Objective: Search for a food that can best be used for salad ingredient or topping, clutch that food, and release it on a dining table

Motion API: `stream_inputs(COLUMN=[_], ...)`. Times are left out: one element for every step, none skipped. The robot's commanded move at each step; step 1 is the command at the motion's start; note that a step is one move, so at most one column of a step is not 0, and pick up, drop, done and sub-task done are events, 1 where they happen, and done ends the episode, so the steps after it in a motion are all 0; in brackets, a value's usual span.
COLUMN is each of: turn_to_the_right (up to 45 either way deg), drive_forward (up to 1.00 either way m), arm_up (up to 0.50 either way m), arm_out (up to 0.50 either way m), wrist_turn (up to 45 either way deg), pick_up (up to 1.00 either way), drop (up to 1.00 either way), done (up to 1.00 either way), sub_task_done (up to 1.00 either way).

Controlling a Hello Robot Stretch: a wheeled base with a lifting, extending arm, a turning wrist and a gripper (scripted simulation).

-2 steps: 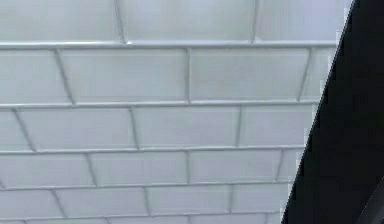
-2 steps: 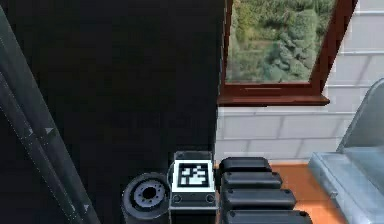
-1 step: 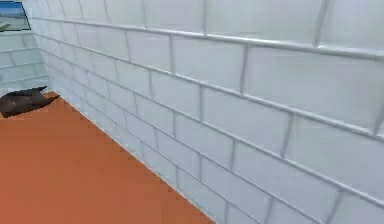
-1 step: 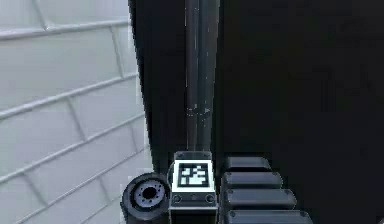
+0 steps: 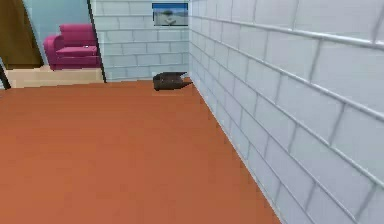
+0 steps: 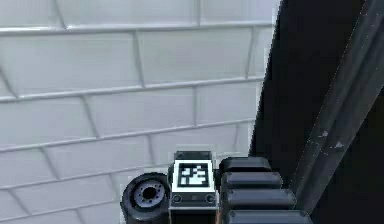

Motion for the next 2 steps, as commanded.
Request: stream_inputs(turn_to_the_right=[0.0, -42.0], drive_forward=[0.90, 0.00], arm_up=[0.00, 0.00], arm_out=[0.00, 0.00], wrist_turn=[0.0, 0.0], pick_up=[0.00, 0.00], drop=[0.00, 0.00], done=[0.00, 0.00], sub_task_done=[0.00, 0.00])
